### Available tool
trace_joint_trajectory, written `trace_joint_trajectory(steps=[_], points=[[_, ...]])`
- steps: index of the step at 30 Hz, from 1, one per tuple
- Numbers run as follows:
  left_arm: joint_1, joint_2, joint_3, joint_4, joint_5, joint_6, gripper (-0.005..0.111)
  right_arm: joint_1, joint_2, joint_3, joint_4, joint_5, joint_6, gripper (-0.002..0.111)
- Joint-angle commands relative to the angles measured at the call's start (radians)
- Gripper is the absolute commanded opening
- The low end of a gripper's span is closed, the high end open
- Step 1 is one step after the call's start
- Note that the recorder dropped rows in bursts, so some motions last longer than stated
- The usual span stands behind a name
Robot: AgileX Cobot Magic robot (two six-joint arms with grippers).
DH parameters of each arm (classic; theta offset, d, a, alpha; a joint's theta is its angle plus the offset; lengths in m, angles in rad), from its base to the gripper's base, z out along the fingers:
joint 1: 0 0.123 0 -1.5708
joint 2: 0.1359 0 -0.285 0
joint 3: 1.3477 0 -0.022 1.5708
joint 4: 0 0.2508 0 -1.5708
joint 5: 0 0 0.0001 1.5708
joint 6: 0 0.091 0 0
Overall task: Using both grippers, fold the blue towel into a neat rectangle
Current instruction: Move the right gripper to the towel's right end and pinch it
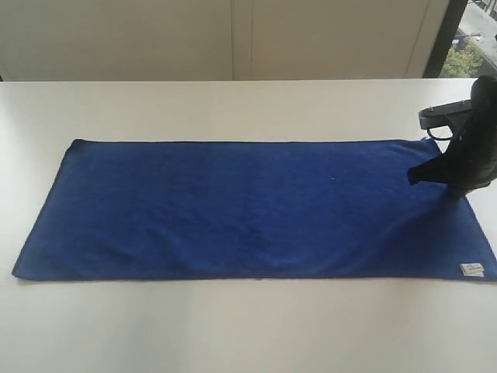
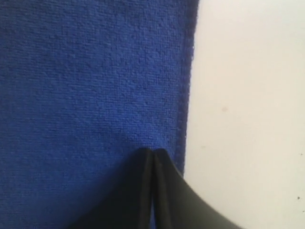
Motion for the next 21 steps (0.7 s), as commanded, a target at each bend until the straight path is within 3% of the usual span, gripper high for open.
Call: trace_joint_trajectory(steps=[1, 8, 14, 21], points=[[0.002, -0.008, 0.005, -0.004, 0.010, 0.000, 0.000, -0.013, 0.008, 0.005, -0.008, -0.007, 0.004, 0.000], [0.002, -0.008, 0.005, -0.004, 0.010, 0.000, 0.000, -0.010, -0.114, -0.007, 0.149, -0.014, 0.004, 0.000], [0.002, -0.008, 0.005, -0.004, 0.010, 0.000, 0.000, -0.046, -0.167, -0.005, 0.143, 0.048, -0.012, 0.002], [0.002, -0.008, 0.005, -0.004, 0.010, 0.000, 0.000, -0.063, -0.096, -0.005, 0.143, 0.036, -0.037, 0.032]])
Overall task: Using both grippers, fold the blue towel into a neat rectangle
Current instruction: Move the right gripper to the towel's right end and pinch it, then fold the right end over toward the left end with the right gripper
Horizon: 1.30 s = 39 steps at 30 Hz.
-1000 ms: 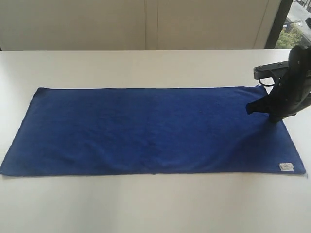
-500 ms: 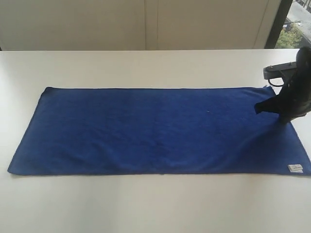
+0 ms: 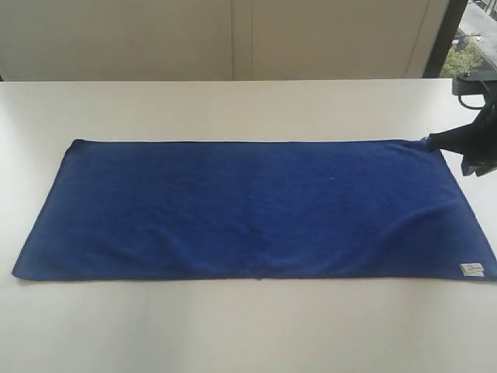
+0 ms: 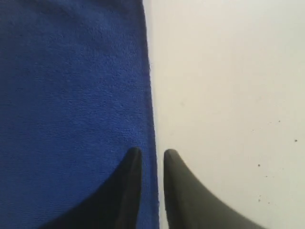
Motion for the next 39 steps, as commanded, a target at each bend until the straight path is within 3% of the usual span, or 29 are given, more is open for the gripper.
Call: trace_joint_trajectory(steps=[1, 4, 16, 19, 24, 28, 39], points=[[0.002, -0.008, 0.005, -0.005, 0.010, 0.000, 0.000, -0.009, 0.039, 0.001, 0.002, -0.008, -0.012, 0.037], [0.002, -0.008, 0.005, -0.005, 0.010, 0.000, 0.000, -0.009, 0.062, 0.001, 0.005, -0.016, -0.012, 0.045], [0.002, -0.008, 0.005, -0.005, 0.010, 0.000, 0.000, -0.009, 0.123, 0.001, 0.007, -0.038, -0.012, 0.045], [0.002, -0.008, 0.005, -0.005, 0.010, 0.000, 0.000, -0.009, 0.128, 0.001, 0.007, -0.031, -0.012, 0.037], [0.002, -0.008, 0.005, -0.005, 0.010, 0.000, 0.000, -0.009, 0.128, 0.001, 0.007, -0.020, -0.014, 0.013], [0.002, -0.008, 0.005, -0.005, 0.010, 0.000, 0.000, -0.009, 0.128, 0.001, 0.007, -0.020, -0.014, 0.001], [0.002, -0.008, 0.005, -0.005, 0.010, 0.000, 0.000, -0.035, 0.095, -0.047, -0.033, 0.026, -0.014, 0.000]])
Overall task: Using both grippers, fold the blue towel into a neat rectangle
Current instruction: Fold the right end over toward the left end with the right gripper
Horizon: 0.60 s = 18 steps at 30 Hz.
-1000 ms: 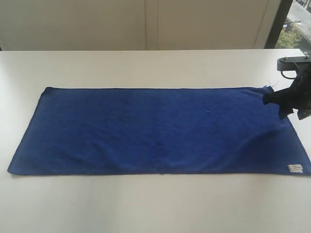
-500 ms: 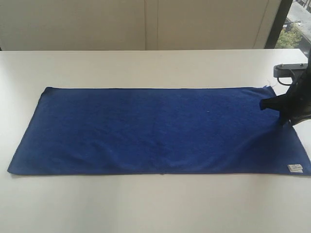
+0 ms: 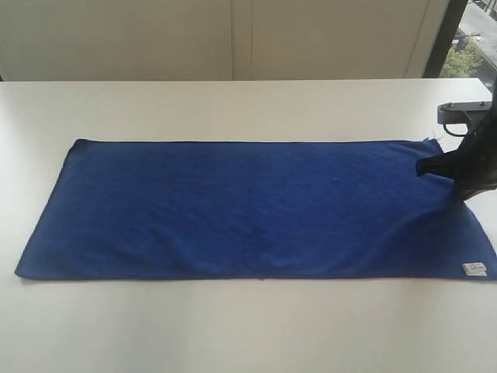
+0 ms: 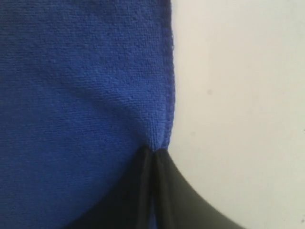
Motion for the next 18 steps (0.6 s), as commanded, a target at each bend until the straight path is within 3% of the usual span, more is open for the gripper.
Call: trace_joint_trajectory(steps=[1, 9, 13, 18], points=[[0.002, -0.008, 0.005, -0.005, 0.010, 0.000, 0.000, -0.041, -0.036, -0.056, -0.054, 0.065, -0.012, 0.000], [0.002, -0.008, 0.005, -0.005, 0.010, 0.000, 0.000, -0.141, -0.079, -0.128, -0.189, 0.148, -0.012, 0.000], [0.002, -0.008, 0.005, -0.005, 0.010, 0.000, 0.000, -0.145, -0.083, -0.128, -0.186, 0.134, -0.012, 0.000], [0.002, -0.008, 0.005, -0.005, 0.010, 0.000, 0.000, -0.036, -0.188, -0.128, -0.158, 0.136, -0.010, 0.000]])
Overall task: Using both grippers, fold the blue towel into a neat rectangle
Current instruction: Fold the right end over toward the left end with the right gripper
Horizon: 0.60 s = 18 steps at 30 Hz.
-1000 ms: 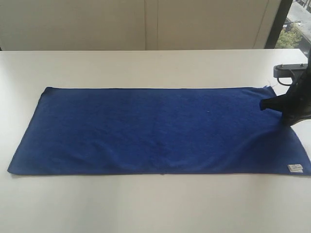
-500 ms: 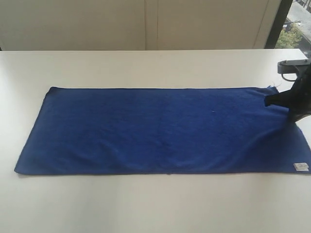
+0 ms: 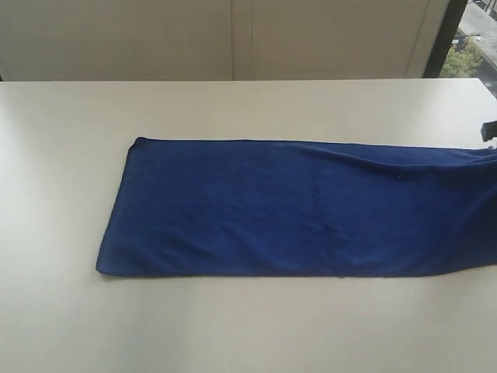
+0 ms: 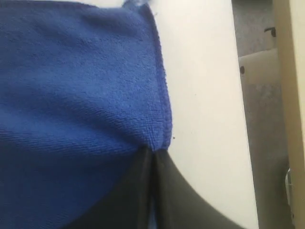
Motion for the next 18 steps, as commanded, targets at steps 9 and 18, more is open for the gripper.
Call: trace_joint_trajectory(steps=[9, 18], points=[[0.002, -0.008, 0.005, -0.005, 0.010, 0.000, 0.000, 0.634, -0.151, -0.304, 0.019, 0.230, -0.012, 0.000], [0.002, -0.008, 0.005, -0.005, 0.010, 0.000, 0.000, 1.063, 0.355, -0.654, 0.183, 0.077, -0.058, 0.000]])
